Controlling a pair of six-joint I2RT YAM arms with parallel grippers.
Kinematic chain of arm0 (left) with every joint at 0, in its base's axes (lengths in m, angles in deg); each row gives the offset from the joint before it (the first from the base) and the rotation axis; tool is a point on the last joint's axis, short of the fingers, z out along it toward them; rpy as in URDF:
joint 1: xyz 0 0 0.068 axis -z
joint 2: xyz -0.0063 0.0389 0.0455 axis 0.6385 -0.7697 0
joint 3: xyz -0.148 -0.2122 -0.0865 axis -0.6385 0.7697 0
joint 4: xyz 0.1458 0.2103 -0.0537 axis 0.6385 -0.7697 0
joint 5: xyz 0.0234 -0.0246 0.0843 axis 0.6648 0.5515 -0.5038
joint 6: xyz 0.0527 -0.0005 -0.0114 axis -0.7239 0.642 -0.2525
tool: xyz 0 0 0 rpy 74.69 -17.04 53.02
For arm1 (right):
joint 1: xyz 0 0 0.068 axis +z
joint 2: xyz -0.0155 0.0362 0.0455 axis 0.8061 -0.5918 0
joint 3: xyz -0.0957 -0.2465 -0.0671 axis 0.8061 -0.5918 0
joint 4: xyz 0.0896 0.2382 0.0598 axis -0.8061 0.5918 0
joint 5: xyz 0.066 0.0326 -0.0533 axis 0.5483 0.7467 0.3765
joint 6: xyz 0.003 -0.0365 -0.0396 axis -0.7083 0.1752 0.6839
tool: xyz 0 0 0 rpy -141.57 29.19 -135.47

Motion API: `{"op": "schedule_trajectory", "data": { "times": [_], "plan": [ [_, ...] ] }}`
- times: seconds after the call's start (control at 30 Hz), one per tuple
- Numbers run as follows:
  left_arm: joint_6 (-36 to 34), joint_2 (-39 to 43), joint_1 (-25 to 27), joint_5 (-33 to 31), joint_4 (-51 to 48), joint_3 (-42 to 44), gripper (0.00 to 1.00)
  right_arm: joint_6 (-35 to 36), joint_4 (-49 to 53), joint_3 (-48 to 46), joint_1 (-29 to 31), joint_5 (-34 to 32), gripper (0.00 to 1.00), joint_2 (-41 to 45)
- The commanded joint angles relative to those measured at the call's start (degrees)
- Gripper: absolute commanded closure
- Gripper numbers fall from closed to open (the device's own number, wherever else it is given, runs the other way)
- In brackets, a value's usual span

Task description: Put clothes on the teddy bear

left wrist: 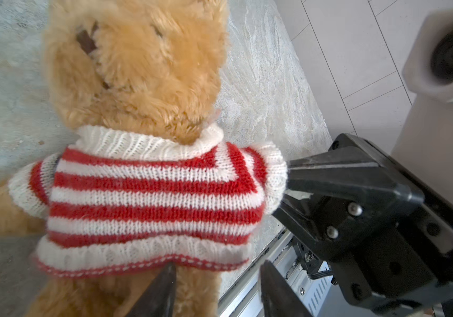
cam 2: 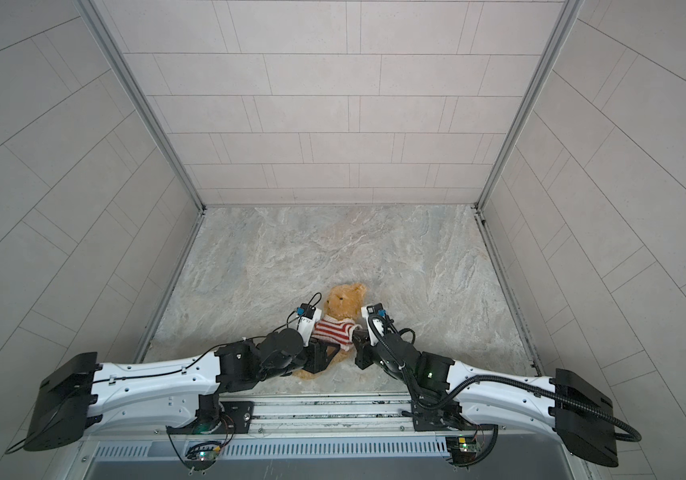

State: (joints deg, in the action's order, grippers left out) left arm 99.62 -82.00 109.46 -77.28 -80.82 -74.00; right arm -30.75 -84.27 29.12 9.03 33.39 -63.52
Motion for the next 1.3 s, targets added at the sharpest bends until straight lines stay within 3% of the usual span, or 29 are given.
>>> {"op": "schedule_trajectory", "data": {
  "times": [0.0, 0.17, 0.4, 0.53, 0.67, 0.73, 1.07, 1.27],
  "plan": [
    [0.58, -1.64, 0.01, -0.85, 3.99, -1.15, 0.46, -2.12, -1.08, 0.77, 0.33, -0.29, 1.00, 0.33],
    [1.52, -3.95, -1.15, -1.67, 5.89, -0.09, 0.55, -2.35, -0.54, 0.69, 0.63, 0.29, 1.00, 0.11],
    [2.55, -2.90, -2.49, -0.95, 8.41, 3.15, 0.89, -1.78, 1.99, 0.07, 0.71, 0.32, 1.00, 1.91],
    [2.56, -0.84, -3.22, -0.90, 7.69, 5.35, 0.99, 2.76, 4.53, 0.43, 0.71, 0.62, 0.97, 3.60],
    [2.22, 0.62, -4.20, -0.67, 6.75, 8.09, 1.00, 7.29, 11.40, 1.68, 0.47, -0.44, 0.79, 6.45],
    [2.27, 0.80, -4.43, -0.56, 6.49, 9.09, 1.00, 8.88, 14.03, 2.48, -0.09, -0.45, 0.75, 7.16],
    [2.49, 3.11, -4.55, -0.89, 5.49, 10.93, 1.00, 13.05, 15.49, 6.07, -0.95, 3.06, 0.87, 3.63],
    [1.84, 2.50, -4.56, -0.32, 5.73, 10.45, 1.00, 13.61, 14.68, 7.22, -0.85, 5.62, 0.87, 3.28]
  ]
}}
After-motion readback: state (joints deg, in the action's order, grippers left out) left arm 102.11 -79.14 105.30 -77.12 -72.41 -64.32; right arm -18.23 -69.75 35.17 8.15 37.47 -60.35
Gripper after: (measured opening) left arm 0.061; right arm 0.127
